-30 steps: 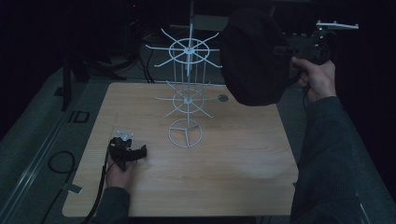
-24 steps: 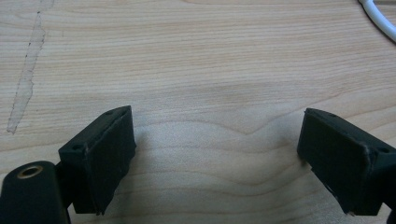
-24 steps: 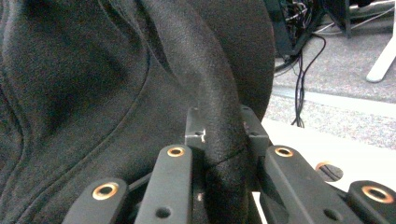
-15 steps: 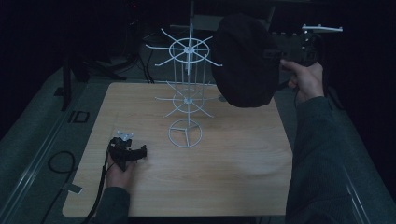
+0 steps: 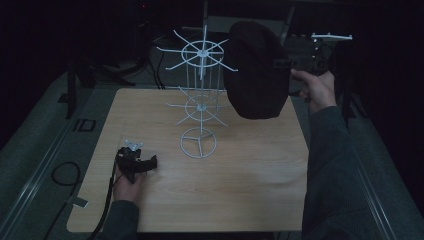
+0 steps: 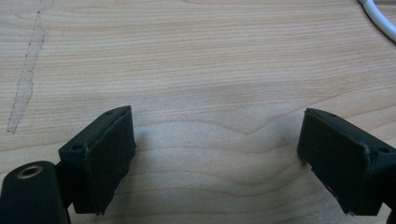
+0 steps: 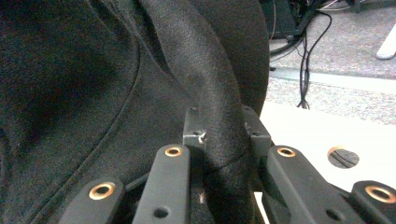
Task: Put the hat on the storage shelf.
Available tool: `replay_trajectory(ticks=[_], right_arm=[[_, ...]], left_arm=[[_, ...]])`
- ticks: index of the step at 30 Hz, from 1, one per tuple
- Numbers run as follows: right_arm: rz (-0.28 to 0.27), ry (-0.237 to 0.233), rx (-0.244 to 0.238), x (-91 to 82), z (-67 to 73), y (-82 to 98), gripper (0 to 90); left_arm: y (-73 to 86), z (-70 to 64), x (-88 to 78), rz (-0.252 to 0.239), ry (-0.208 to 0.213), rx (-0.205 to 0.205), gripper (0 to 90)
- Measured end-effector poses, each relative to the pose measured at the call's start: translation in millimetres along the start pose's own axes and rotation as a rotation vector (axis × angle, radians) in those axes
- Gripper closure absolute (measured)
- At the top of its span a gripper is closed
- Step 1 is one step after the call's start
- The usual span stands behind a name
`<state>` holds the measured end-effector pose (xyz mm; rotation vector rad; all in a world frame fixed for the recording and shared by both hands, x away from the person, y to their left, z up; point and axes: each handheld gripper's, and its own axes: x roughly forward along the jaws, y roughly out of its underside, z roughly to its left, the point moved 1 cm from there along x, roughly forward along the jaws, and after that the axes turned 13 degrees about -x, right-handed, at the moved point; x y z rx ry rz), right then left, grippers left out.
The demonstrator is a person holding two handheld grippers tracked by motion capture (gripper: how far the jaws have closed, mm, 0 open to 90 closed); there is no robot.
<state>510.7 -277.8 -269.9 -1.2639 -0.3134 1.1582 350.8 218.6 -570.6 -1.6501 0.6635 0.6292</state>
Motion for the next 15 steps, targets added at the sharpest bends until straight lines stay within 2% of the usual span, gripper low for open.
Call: replay_trajectory(ticks=[15], right_arm=[[0.03,-0.007,0.023,20.6,-4.3,14.8,74.3]], left_arm=[[0.0,-0.2,0.2,-0.003,0.0,-0.003,12.1]])
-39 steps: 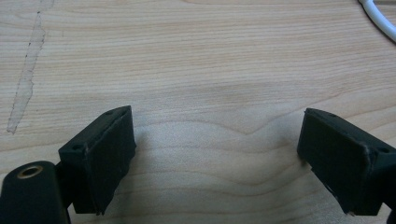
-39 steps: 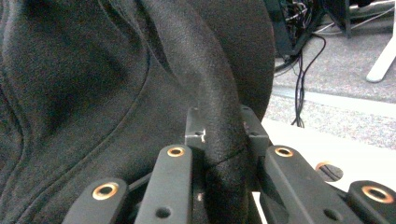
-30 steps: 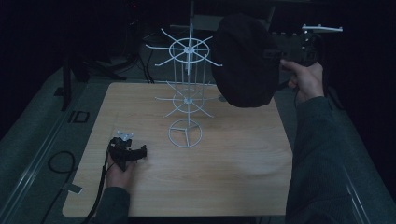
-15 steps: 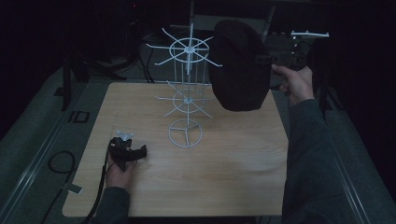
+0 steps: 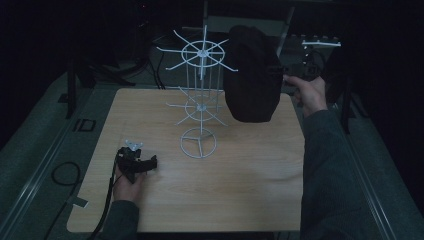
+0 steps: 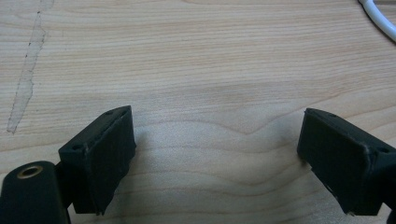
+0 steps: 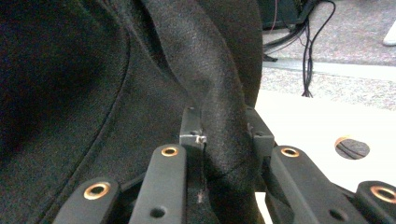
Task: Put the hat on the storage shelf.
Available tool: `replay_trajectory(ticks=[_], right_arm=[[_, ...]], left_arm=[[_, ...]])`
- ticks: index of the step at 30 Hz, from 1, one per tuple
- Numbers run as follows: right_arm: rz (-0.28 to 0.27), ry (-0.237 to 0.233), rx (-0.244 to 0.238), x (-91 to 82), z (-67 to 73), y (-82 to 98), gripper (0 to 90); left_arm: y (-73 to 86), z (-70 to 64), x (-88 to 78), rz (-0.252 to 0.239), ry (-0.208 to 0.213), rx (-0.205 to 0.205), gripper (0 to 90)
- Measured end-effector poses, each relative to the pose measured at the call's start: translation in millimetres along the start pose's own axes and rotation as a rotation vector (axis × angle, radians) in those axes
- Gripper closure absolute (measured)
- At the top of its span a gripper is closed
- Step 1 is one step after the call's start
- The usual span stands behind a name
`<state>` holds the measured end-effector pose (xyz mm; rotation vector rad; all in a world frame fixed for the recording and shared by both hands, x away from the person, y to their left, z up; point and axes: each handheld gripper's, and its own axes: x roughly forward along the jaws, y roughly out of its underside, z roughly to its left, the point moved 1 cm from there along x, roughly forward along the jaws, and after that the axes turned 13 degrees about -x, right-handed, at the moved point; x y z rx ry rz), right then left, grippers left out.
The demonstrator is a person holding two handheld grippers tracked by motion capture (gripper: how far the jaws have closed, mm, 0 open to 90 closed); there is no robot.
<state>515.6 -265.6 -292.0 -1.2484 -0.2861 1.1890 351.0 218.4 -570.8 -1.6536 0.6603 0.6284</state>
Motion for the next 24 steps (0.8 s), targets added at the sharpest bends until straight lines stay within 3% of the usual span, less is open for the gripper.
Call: replay_trajectory(ticks=[24], right_arm=[[0.02,-0.02,0.009,18.2,-3.2,9.7,63.5]], left_arm=[[0.0,0.0,0.1,-0.001,0.0,0.0,12.1]])
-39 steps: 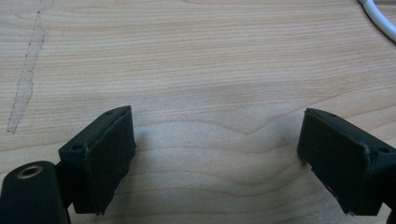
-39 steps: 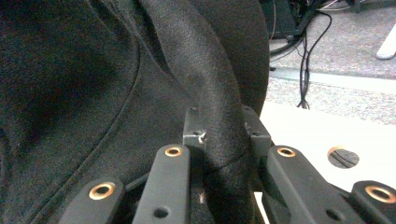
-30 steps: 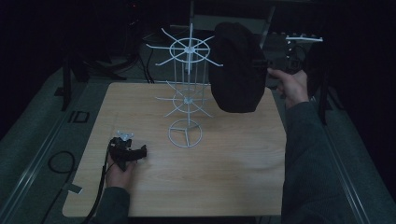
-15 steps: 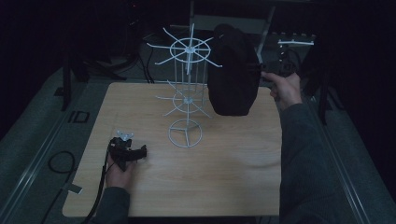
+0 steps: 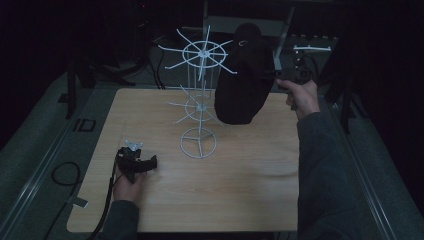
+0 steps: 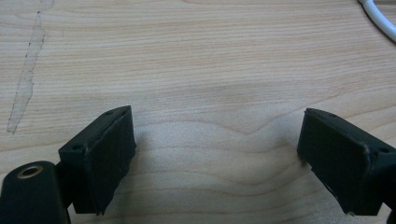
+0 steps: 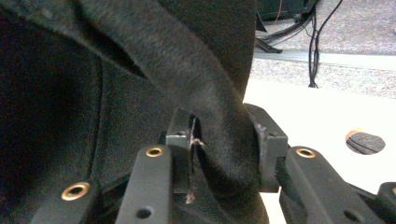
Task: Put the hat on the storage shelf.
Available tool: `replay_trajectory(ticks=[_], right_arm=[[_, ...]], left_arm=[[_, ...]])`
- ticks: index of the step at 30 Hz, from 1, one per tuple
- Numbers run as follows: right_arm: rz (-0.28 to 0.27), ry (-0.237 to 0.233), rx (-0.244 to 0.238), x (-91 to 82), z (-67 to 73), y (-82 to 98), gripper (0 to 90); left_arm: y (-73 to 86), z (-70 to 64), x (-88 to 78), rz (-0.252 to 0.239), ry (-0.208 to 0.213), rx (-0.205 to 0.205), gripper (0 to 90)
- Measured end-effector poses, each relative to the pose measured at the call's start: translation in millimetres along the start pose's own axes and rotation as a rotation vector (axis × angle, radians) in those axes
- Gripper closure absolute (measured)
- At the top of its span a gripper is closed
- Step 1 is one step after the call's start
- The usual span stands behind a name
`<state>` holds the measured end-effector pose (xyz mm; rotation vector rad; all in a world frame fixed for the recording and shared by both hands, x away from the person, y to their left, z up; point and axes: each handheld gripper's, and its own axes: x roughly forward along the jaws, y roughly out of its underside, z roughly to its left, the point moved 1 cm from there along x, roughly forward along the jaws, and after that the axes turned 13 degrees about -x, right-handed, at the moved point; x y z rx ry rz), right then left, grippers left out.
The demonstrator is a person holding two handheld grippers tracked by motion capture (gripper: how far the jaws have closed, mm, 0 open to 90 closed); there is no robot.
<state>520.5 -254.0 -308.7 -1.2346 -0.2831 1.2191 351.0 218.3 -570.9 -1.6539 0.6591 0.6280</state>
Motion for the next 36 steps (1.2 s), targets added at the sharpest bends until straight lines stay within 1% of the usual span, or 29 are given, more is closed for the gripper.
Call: replay_trajectory(ticks=[5,8,11,17,23,25,29,30,31,36], right_arm=[[0.004,-0.006,-0.001,0.0,0.0,0.1,58.4],[0.003,-0.004,-0.013,0.1,0.8,0.1,52.4],[-0.004,-0.007,-0.024,-2.5,1.6,-0.9,48.6],[-0.008,0.003,-0.034,-8.5,2.1,-2.0,47.0],[0.01,0.021,-0.053,-9.5,0.5,1.1,46.4],[0.006,0.024,-0.058,-10.1,-0.9,2.6,46.4],[0.004,0.038,-0.055,-12.2,-3.0,4.5,46.6],[0.008,0.05,-0.061,-12.7,-3.7,5.2,46.8],[0.021,0.075,-0.07,-13.4,-4.2,6.3,47.5],[0.036,0.115,-0.082,-14.3,-4.8,8.4,50.5]], left_arm=[[0.0,0.0,0.0,0.0,0.0,0.0,12.1],[0.0,0.0,0.0,0.0,0.0,0.0,12.1],[0.0,0.0,0.0,0.0,0.0,0.0,12.1],[0.0,0.0,0.0,0.0,0.0,0.0,12.1],[0.0,0.0,0.0,0.0,0.0,0.0,12.1],[0.0,0.0,0.0,0.0,0.0,0.0,12.1],[0.0,0.0,0.0,0.0,0.0,0.0,12.1],[0.0,0.0,0.0,0.0,0.0,0.0,12.1],[0.0,0.0,0.0,0.0,0.0,0.0,12.1],[0.0,0.0,0.0,0.0,0.0,0.0,12.1]])
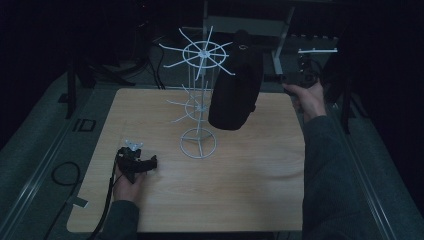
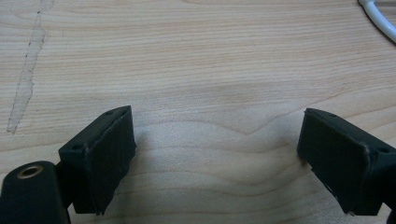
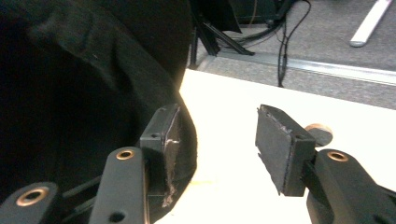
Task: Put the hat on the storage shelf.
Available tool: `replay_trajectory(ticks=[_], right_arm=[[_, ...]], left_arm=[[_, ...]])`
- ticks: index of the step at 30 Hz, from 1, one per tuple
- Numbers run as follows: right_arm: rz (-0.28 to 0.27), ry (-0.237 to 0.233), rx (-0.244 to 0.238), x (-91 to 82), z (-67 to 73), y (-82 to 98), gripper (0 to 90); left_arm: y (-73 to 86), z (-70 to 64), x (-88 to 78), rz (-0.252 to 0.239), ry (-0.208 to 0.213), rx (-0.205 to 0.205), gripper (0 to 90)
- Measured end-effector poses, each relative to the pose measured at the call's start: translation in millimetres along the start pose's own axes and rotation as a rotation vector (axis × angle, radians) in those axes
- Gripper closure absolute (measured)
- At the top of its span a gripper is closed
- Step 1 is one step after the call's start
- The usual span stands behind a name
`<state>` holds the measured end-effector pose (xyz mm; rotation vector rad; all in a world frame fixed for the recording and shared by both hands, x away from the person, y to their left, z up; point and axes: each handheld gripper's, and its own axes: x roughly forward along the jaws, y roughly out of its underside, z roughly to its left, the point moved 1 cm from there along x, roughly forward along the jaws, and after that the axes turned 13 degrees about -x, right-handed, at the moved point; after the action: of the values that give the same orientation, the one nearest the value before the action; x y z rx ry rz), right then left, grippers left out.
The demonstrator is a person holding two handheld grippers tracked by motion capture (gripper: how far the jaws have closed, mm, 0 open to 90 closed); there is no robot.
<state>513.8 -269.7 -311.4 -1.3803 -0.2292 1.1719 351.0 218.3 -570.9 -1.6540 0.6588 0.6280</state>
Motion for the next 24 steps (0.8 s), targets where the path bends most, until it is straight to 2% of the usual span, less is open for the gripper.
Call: replay_trajectory(ticks=[9,18,24], right_arm=[[0.069,0.079,-0.046,6.5,-0.4,8.9,66.7],[0.15,0.133,-0.08,19.5,0.7,26.8,68.8],[0.196,0.147,-0.094,30.1,0.6,40.6,68.9]], left_arm=[[0.0,-0.1,0.1,-0.002,0.0,-0.001,12.1],[0.1,-0.1,0.2,-0.003,0.0,-0.001,12.1],[0.1,0.0,0.2,-0.003,0.0,-0.001,12.1]])
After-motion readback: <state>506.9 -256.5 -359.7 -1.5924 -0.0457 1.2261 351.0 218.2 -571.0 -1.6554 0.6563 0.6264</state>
